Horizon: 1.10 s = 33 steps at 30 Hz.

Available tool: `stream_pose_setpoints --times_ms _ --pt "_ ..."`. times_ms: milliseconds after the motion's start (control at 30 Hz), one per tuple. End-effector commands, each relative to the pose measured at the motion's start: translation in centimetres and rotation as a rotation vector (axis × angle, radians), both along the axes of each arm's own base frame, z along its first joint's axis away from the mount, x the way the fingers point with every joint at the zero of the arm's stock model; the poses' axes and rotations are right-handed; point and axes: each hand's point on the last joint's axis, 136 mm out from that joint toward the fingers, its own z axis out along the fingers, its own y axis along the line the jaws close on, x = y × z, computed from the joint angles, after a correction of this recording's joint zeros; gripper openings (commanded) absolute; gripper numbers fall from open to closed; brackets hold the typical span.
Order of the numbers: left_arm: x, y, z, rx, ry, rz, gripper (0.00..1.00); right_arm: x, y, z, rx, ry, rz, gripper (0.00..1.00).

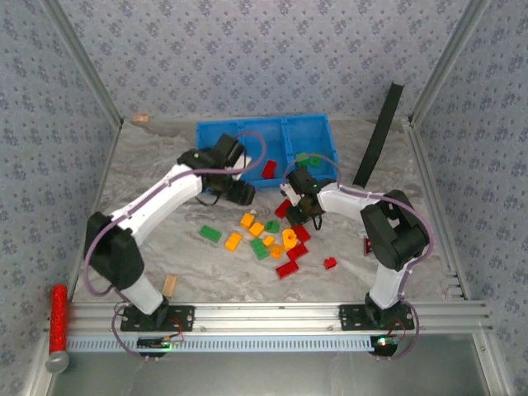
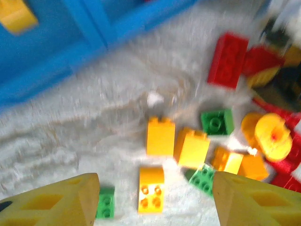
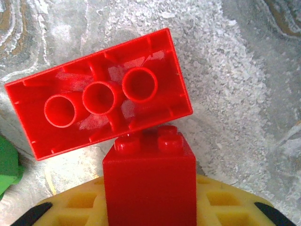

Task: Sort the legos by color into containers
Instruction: Pick up the lego from the center of the table, then place the lego in the container.

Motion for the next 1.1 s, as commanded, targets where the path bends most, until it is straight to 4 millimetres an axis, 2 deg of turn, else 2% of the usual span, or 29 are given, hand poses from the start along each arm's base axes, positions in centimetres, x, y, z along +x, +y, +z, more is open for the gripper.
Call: stream_pose_setpoints --times_ms 0,167,200,333,433,533,633,733,1067 --pt "-2.8 1.3 -1.5 0.04 -0.003 -0.02 0.65 0.0 -0.8 2.1 0.027 0.01 -0.058 0.31" --pt "-5.0 2.1 -4.4 0.028 0.0 -0.041 0.66 0.8 -1.0 7.0 0.073 -0.04 -0.102 0.29" --pt "-5.1 2.1 -4.8 0.025 0.001 -0.042 0.66 1.6 -0.6 8.8 0.092 -0.071 -0.109 0.29" --pt "-5.9 1.6 -6.7 -0.003 0.038 -0.058 0.67 3.6 0.3 13.3 0.141 -0.137 -0.136 0.29" --pt "-5.6 1.2 -7.5 -0.016 0.028 -0.057 0.67 5.4 1.2 15.9 0.171 -0.194 -0.14 0.29" --pt "-5.6 1.2 -8.1 -0.017 0.029 -0.05 0.67 7.2 2.3 17.4 0.191 -0.242 -0.135 0.29" --pt "-5.6 1.1 -8.6 -0.018 0.029 -0.041 0.67 8.7 3.7 17.8 0.196 -0.289 -0.123 0.29" --pt "-5.5 0.9 -9.1 -0.021 0.027 -0.031 0.67 10.3 5.2 17.3 0.191 -0.345 -0.1 0.29" --pt "-5.7 1.5 -10.9 0.014 0.042 0.011 0.68 13.2 9.9 12.6 0.135 -0.342 -0.022 0.29"
